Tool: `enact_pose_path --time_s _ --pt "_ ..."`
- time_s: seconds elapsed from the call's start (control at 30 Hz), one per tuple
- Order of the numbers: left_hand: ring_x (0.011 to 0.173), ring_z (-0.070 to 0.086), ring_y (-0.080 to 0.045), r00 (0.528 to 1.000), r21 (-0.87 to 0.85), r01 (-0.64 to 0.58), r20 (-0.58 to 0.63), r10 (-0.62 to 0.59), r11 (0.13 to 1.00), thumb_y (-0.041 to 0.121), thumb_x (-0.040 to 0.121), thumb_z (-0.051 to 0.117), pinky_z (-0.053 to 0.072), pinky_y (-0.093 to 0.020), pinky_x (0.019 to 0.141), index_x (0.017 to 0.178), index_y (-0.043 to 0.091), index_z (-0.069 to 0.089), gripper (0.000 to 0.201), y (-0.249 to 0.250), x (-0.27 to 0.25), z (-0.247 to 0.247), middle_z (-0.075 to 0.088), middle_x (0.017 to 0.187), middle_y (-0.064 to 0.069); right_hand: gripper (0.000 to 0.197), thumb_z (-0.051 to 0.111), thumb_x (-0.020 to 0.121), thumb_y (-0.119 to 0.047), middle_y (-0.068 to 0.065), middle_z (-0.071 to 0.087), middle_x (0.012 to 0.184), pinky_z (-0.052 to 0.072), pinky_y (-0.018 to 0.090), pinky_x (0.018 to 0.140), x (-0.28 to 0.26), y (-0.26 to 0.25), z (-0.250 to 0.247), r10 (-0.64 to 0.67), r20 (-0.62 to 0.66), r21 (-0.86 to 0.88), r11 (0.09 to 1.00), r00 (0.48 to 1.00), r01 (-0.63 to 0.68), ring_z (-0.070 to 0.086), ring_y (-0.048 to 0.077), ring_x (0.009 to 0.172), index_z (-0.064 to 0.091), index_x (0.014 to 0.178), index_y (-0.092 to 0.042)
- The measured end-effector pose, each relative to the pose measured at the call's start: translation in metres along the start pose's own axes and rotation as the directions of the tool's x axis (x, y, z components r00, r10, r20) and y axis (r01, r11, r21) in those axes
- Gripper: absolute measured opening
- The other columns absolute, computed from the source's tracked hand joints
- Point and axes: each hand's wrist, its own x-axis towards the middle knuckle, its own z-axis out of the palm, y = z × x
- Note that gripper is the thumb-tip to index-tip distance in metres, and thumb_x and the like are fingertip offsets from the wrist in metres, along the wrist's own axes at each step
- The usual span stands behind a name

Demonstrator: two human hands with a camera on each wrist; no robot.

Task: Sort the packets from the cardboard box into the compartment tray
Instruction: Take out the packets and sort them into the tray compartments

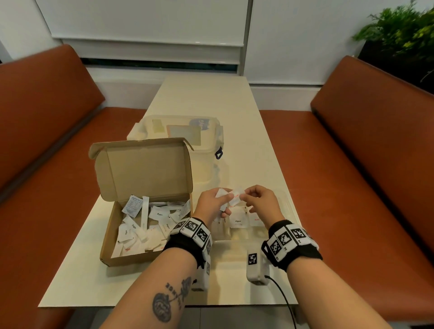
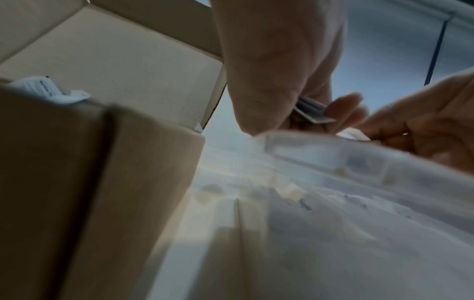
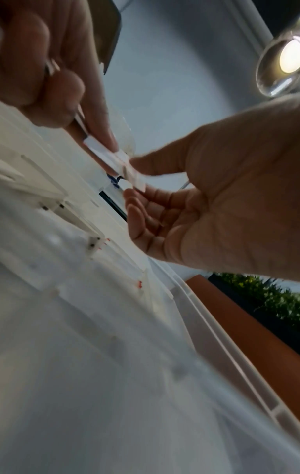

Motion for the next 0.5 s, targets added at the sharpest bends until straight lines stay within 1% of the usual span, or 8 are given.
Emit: enact_pose_path --time_s 0.07,0.1,0.17,0.23,0.27,0.3,0.4,0.5 --pt "0.043 0.053 -0.012 1.000 0.024 0.002 0.020 -0.003 1.000 0.012 0.089 0.065 0.037 -0.018 0.037 0.095 0.009 0.067 0.007 -0.001 -0.001 0.001 0.060 0.069 -0.006 0.018 0.070 0.083 -0.012 -0.001 0.058 0.079 0.044 0.014 0.054 0.000 -0.001 -0.002 -0.036 0.046 -0.052 0.998 0.998 0.038 0.057 0.012 0.071 0.066 0.101 -0.012" --pt "0.042 0.053 -0.011 1.000 0.032 0.002 0.023 -0.003 0.999 0.013 0.089 0.064 0.037 -0.017 0.037 0.096 0.008 0.067 0.009 -0.002 -0.001 0.003 0.060 0.069 -0.006 0.021 0.069 0.083 -0.010 -0.001 0.059 0.078 0.044 0.013 0.056 0.000 -0.002 -0.003 -0.051 0.074 -0.073 0.996 0.996 0.056 0.058 0.010 0.070 0.068 0.104 -0.011" --pt "0.040 0.054 -0.011 1.000 0.034 -0.003 0.005 0.003 0.999 0.017 0.093 0.060 0.037 -0.018 0.036 0.103 0.005 0.067 0.017 -0.002 -0.001 0.005 0.060 0.070 -0.007 0.016 0.068 0.082 -0.005 0.000 0.063 0.073 0.043 0.010 0.056 0.000 -0.003 -0.006 -0.060 0.106 -0.092 0.993 0.993 0.070 0.058 0.007 0.065 0.071 0.097 -0.008" --pt "0.041 0.054 -0.011 1.000 0.007 -0.009 -0.017 0.009 1.000 0.018 0.095 0.055 0.039 -0.018 0.037 0.107 0.004 0.066 0.021 -0.003 -0.001 0.005 0.064 0.077 -0.007 0.006 0.070 0.080 -0.005 0.006 0.062 0.070 0.044 0.017 0.060 0.000 -0.002 -0.013 -0.041 0.066 -0.127 0.991 0.997 0.049 0.055 0.012 0.062 0.070 0.084 -0.009" --pt "0.041 0.053 -0.012 1.000 -0.016 -0.014 -0.027 0.013 1.000 0.017 0.096 0.054 0.040 -0.018 0.038 0.106 0.005 0.066 0.020 -0.003 0.000 0.004 0.067 0.082 -0.006 0.006 0.071 0.078 -0.006 0.008 0.062 0.069 0.043 0.022 0.063 0.001 -0.001 -0.017 -0.034 0.033 -0.153 0.988 0.999 0.039 0.054 0.015 0.062 0.068 0.079 -0.010" --pt "0.041 0.053 -0.012 0.999 -0.038 -0.019 -0.037 0.017 0.999 0.017 0.096 0.053 0.040 -0.018 0.038 0.106 0.006 0.065 0.020 -0.003 0.000 0.004 0.068 0.087 -0.006 0.009 0.072 0.077 -0.006 0.008 0.063 0.068 0.043 0.024 0.064 0.002 0.001 -0.022 -0.029 0.003 -0.183 0.983 1.000 0.029 0.054 0.016 0.063 0.066 0.074 -0.011" --pt "0.040 0.053 -0.010 0.998 -0.062 -0.026 -0.051 0.023 0.998 0.017 0.097 0.051 0.042 -0.018 0.039 0.108 0.006 0.063 0.020 -0.002 0.001 0.003 0.068 0.094 -0.007 0.012 0.075 0.074 -0.007 0.003 0.065 0.069 0.044 0.023 0.061 0.004 0.007 -0.037 0.003 -0.047 -0.357 0.934 0.999 -0.019 0.057 0.014 0.066 0.065 0.071 -0.012" --pt "0.040 0.054 -0.010 0.999 -0.053 -0.031 -0.043 0.029 0.998 0.019 0.097 0.052 0.043 -0.018 0.040 0.108 0.008 0.064 0.019 -0.003 0.001 0.004 0.068 0.096 -0.007 0.011 0.078 0.073 -0.011 -0.002 0.064 0.070 0.044 0.022 0.061 0.002 0.013 -0.043 0.067 0.015 -0.505 0.862 0.998 -0.050 0.056 0.012 0.067 0.067 0.071 -0.012"
